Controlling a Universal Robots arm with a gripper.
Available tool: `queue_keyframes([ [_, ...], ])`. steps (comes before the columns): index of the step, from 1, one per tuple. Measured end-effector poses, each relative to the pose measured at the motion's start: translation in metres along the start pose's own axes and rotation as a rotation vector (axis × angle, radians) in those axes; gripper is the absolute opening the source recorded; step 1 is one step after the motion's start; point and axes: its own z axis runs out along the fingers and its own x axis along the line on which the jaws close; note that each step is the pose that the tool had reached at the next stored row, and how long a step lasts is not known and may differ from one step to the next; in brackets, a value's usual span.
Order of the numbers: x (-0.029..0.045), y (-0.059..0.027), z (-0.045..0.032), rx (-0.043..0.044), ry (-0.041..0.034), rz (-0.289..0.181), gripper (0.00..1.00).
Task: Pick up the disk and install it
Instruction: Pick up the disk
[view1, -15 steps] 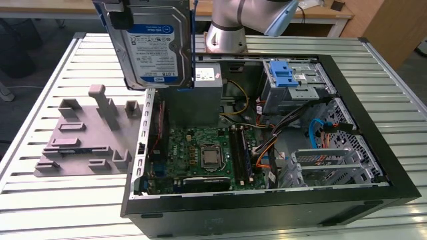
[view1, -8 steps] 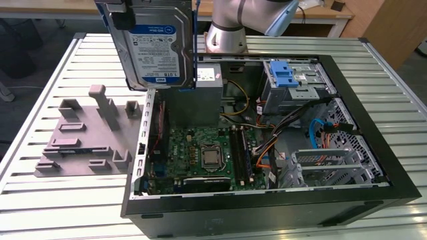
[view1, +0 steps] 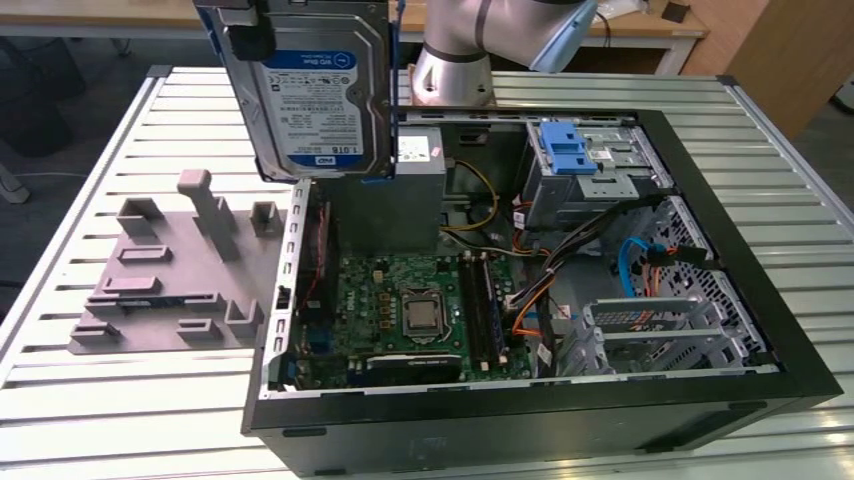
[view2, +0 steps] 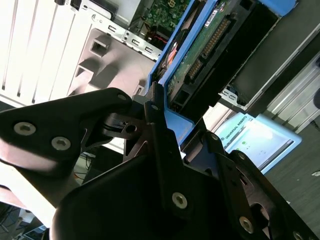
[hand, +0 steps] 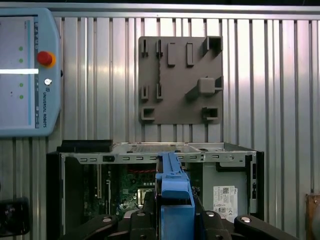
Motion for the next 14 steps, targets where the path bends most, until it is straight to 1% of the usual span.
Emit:
queue_keyframes([
  [14, 0.0017, -0.0068, 0.0, 0.0, 0.0, 0.0, 0.36],
])
